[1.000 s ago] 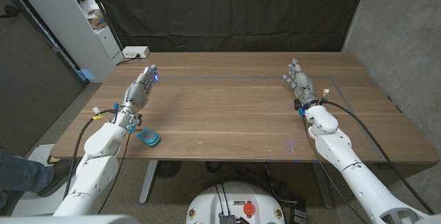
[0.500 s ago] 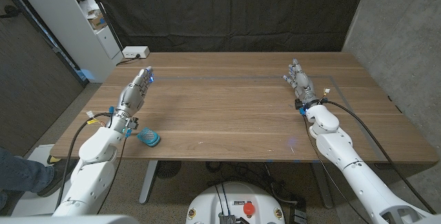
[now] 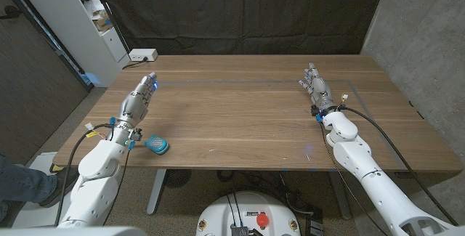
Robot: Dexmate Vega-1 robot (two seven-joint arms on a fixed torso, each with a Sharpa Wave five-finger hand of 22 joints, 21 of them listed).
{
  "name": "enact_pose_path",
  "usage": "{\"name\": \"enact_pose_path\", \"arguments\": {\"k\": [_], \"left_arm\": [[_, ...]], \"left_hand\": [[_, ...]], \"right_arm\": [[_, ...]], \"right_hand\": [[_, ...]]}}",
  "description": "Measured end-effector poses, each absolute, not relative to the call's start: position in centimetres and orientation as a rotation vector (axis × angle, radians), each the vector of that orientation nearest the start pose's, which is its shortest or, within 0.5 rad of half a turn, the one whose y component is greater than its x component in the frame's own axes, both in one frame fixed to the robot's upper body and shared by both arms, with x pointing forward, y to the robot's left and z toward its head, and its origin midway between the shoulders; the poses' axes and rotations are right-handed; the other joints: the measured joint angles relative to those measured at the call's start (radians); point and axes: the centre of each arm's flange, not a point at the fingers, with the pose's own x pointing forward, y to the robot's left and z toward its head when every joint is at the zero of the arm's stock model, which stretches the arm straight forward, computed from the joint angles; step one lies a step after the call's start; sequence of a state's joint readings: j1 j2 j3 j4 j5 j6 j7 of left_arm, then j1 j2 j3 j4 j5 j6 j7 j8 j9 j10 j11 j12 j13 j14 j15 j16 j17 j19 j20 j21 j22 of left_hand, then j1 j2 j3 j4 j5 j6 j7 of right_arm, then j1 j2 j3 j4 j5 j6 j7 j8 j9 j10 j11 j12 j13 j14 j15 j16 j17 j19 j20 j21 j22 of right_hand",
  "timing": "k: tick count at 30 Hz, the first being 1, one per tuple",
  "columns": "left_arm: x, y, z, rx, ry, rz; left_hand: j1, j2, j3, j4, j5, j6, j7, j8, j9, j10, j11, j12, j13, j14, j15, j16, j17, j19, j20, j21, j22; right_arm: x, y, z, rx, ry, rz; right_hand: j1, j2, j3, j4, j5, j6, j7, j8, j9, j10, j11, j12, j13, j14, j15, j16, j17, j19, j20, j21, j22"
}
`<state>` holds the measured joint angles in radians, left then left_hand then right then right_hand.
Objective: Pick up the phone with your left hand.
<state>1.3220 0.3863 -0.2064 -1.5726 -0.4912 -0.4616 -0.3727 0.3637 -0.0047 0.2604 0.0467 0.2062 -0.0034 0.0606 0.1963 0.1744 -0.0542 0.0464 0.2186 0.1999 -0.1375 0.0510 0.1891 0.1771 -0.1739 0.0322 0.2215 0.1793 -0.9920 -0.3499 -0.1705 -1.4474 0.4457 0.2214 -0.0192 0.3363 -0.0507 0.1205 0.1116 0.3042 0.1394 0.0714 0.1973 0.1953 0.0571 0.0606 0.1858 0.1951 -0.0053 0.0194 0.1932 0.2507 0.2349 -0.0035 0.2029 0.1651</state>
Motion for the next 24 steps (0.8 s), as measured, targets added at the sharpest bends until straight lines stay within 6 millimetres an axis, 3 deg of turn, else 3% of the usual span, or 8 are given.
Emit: {"name": "enact_pose_path", "arguments": {"k": [24], "left_arm": [[49.3, 41.6, -10.4, 0.087, -0.85, -0.127]], "left_hand": [[0.004, 0.004, 0.004, -0.004, 0.0, 0.0, 0.0, 0.0, 0.0, 0.0, 0.0, 0.0, -0.005, 0.0, 0.0, 0.0, 0.0, 0.0, 0.0, -0.004, 0.0]], "right_arm": [[62.7, -28.0, -4.9, 0.079, -0.627, 0.11]], "right_hand": [[0.005, 0.005, 0.0, 0.0, 0.0, 0.0, 0.0, 0.0, -0.005, 0.0, 0.0, 0.0, -0.005, 0.0, 0.0, 0.0, -0.008, -0.004, -0.004, -0.008, 0.0]]}}
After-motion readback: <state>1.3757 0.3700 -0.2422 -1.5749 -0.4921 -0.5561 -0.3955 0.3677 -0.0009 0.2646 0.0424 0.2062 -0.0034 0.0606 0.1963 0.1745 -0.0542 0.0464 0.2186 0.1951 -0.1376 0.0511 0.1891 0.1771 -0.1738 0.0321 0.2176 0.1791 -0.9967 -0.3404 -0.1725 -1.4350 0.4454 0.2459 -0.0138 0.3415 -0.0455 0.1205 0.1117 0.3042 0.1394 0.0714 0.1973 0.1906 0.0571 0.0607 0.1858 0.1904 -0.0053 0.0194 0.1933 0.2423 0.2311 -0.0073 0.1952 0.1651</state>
